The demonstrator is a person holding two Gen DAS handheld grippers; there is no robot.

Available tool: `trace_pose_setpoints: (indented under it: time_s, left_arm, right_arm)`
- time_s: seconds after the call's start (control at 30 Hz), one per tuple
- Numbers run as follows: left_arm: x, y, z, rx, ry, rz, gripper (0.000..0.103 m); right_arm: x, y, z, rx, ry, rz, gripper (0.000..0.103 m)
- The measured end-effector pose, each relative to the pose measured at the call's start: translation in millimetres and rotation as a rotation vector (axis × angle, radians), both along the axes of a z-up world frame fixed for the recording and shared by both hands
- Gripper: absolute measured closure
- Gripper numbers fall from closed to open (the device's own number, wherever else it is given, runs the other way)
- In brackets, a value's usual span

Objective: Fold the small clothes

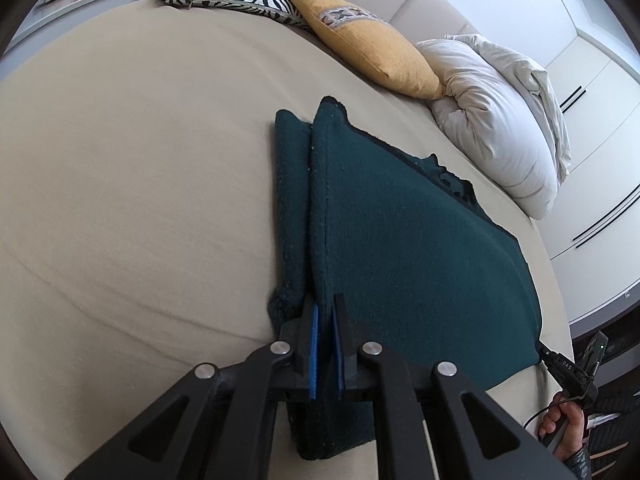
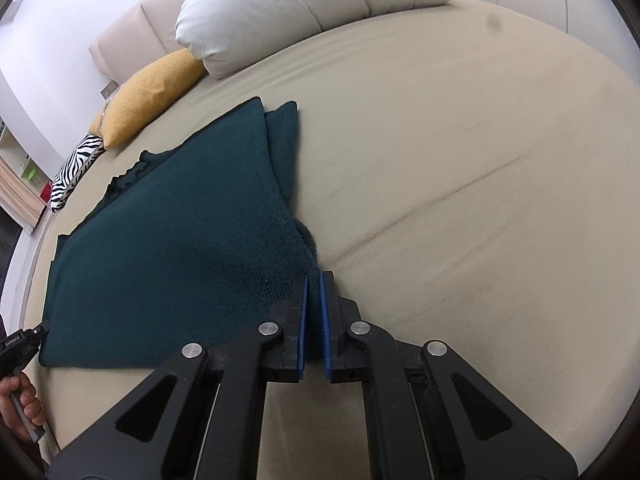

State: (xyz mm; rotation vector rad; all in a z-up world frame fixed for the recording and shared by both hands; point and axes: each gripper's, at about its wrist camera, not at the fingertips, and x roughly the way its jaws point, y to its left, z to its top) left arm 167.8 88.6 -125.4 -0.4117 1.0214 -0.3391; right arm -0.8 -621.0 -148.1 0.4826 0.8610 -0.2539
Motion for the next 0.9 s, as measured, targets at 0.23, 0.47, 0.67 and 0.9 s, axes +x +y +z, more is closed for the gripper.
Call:
trace_pose_setpoints:
  time_s: [0.23,0.47,0.67,0.9]
  left_arm:
    - [1.0,1.0,0.1,-0.003,0.001,-0.003,0.094]
    - [0.1,2.7,0.4,-0.004,-0.003,-0.008,0.094]
    - [-5.5,-5.6,3.4,0.059,-0.02,-0.015,0.096]
    - [-8.7,-21.6,7.1,0.193,-0.03,-0.022,0.093]
  right_arm:
    - [2.0,-2.8,-1.0,0.022,-0.001,0.022,0.095]
    - [1.6,-2.6,-0.5,0.031,-0.01,0.011,0.093]
    - [1.9,-5.5,-4.4,0.05,-0.015,0.013,0.092]
    - [0.2,-10.9,-8.7,0.093,-0.033,0.008,0.09]
